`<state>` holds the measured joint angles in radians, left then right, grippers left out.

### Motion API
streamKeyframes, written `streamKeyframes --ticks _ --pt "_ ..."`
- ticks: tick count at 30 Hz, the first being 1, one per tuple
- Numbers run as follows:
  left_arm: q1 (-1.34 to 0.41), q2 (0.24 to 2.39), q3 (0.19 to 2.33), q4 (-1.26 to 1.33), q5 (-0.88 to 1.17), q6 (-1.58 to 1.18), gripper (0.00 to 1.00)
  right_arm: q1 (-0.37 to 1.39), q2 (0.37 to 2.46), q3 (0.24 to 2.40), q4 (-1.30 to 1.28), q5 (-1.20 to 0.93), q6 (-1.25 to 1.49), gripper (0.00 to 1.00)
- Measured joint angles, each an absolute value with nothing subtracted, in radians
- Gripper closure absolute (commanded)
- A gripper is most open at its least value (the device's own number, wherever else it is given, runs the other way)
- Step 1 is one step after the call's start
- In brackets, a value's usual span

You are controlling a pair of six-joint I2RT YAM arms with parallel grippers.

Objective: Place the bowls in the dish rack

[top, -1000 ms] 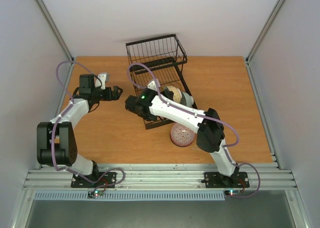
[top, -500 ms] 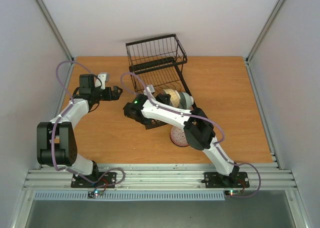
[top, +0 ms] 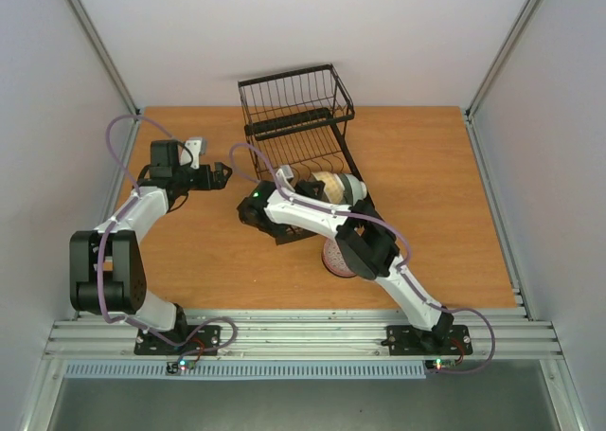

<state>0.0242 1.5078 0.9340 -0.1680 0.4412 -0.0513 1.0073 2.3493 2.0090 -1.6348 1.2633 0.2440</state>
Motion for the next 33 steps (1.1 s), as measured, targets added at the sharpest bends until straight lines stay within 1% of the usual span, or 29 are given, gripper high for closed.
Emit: streamKeyframes --ticks 9,26,28,33 --pt "0.025 1.526 0.934 -0.167 0.441 -0.051 0.01 0.966 2.384 1.989 -1.642 1.283 0.244 0.99" --pt "0.024 1.561 0.934 -0.161 0.442 -0.052 0.01 0.946 2.41 1.938 -1.65 1.331 0.246 0.99" --pt "0.024 1.562 0.934 -0.16 0.442 -0.051 0.01 0.947 2.41 1.932 -1.65 1.336 0.25 0.96" --pt "0.024 1.574 0.934 -0.16 0.442 -0.052 0.01 0.947 2.41 1.925 -1.652 1.335 0.265 0.8"
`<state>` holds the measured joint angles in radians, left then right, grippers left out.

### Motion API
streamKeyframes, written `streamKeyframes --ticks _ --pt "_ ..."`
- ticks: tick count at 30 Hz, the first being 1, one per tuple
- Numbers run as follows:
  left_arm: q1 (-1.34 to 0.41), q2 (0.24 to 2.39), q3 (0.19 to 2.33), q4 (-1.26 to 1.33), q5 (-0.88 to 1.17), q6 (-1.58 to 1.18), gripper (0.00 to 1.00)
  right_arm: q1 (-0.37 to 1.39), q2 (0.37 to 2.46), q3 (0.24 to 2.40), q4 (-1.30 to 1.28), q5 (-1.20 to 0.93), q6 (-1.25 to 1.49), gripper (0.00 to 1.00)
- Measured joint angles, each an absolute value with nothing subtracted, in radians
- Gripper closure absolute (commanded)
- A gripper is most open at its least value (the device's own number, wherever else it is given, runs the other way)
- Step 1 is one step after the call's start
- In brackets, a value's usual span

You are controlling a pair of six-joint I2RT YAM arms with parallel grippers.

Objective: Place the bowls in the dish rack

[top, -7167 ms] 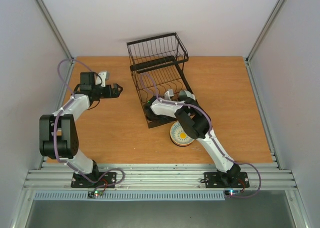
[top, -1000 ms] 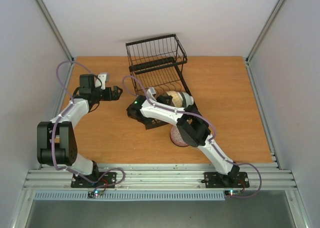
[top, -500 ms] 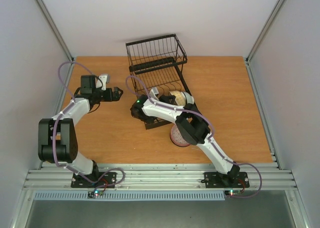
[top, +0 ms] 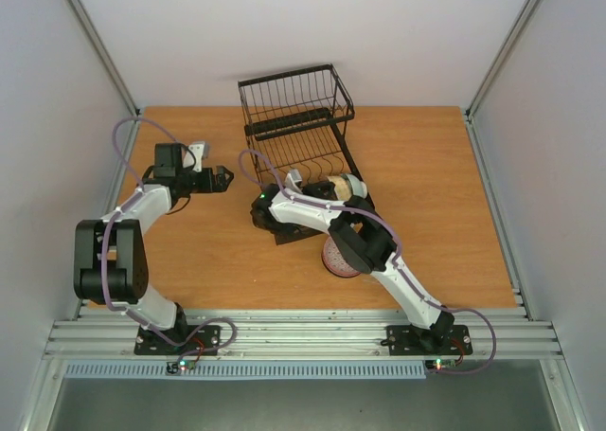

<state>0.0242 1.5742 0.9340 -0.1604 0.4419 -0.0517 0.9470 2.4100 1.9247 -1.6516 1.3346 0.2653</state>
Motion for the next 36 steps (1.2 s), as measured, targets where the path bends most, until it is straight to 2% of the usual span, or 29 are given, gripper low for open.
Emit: streamKeyframes --ticks 12,20,29,36 --pt "0.025 1.576 0.934 -0.16 0.445 -0.052 0.01 0.959 2.409 1.898 -1.651 1.288 0.31 0.56" --pt "0.024 1.576 0.934 -0.16 0.445 -0.052 0.01 0.996 2.337 1.893 -1.65 1.263 0.339 0.54" --pt "0.024 1.576 0.934 -0.161 0.445 -0.052 0.01 1.021 2.092 1.885 -1.649 1.146 0.373 0.57" --pt "0.024 1.574 0.934 -0.161 0.457 -0.052 0.01 1.021 1.787 1.662 -1.612 0.944 0.345 0.59"
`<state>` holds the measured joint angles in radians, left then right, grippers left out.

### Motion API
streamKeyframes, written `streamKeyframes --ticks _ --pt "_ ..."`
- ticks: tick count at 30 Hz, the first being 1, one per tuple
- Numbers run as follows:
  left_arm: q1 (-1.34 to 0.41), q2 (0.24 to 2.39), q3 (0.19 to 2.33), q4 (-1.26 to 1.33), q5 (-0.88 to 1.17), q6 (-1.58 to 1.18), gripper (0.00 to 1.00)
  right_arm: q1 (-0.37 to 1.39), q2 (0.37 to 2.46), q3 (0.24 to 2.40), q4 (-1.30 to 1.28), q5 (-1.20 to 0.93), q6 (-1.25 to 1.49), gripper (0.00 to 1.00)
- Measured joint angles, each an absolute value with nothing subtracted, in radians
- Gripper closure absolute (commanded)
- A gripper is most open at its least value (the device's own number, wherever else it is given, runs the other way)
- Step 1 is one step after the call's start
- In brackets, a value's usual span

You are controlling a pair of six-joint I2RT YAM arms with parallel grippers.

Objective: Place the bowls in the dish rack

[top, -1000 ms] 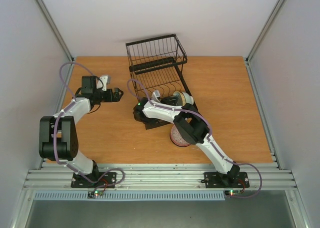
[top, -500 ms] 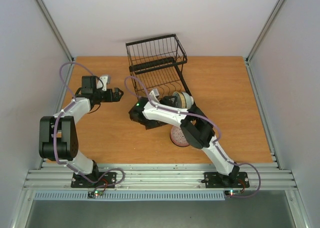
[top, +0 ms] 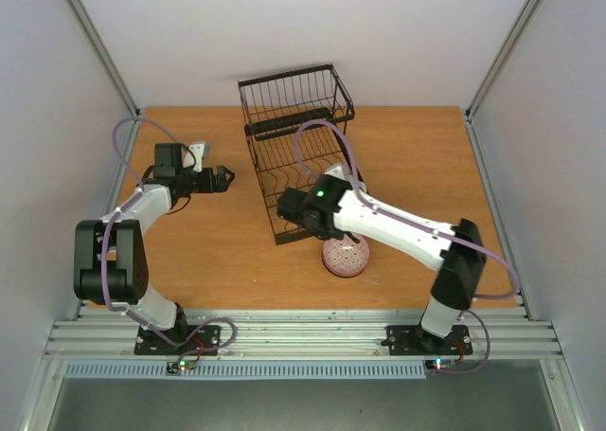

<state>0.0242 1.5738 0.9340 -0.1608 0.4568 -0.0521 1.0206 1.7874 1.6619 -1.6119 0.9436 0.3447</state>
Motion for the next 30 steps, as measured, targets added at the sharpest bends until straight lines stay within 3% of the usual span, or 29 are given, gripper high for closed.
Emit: streamKeyframes --ticks 6,16,30 --pt "0.024 1.573 0.934 -0.161 0.464 -0.052 0.01 1.02 1.613 1.485 -1.513 0.751 0.315 0.61" --pt "0.024 1.573 0.934 -0.161 0.467 -0.052 0.01 0.984 1.498 1.194 -1.286 0.477 0.28 0.64" --pt "0.024 1.573 0.934 -0.161 0.467 -0.052 0.01 0.892 1.434 1.059 -1.136 0.347 0.265 0.67"
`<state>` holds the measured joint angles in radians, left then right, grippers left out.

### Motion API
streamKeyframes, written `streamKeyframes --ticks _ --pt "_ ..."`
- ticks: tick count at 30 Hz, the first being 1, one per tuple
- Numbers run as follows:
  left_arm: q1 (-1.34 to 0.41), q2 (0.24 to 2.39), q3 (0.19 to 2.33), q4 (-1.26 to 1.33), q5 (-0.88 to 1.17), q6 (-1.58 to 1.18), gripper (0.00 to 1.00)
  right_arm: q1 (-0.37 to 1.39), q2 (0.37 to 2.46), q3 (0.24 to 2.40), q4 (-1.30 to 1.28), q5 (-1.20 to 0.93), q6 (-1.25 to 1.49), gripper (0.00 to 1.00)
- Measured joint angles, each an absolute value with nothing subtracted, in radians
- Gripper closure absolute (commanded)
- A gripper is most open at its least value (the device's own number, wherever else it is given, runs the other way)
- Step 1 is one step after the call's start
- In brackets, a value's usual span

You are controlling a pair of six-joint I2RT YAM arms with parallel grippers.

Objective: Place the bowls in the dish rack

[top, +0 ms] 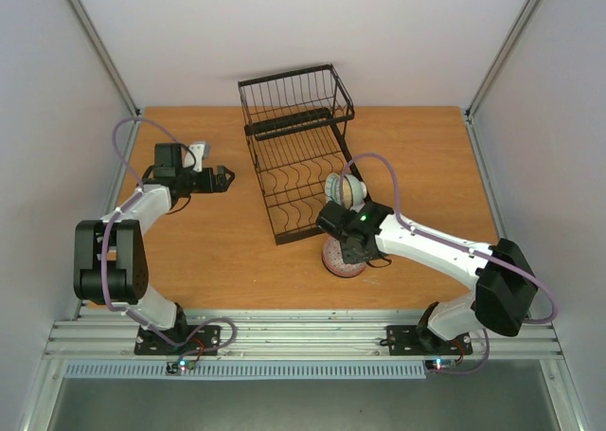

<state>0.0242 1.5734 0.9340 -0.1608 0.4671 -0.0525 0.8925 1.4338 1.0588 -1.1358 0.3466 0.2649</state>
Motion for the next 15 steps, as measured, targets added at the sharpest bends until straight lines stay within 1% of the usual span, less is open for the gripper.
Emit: streamKeyframes --ticks 5,11,13,15 --pt "0.024 1.573 0.934 -0.161 0.467 -0.052 0.01 0.878 1.441 1.048 -1.127 0.347 0.265 0.68" --pt "0.024 1.573 0.934 -0.161 0.467 -0.052 0.01 0.869 1.453 1.029 -1.118 0.347 0.264 0.73" --pt "0.024 1.573 0.934 -0.161 0.467 -0.052 0.01 0.868 1.456 1.024 -1.111 0.347 0.263 0.77" --pt "0.024 1.573 0.934 -0.161 0.466 -0.052 0.01 0.867 1.459 1.021 -1.104 0.346 0.262 0.83"
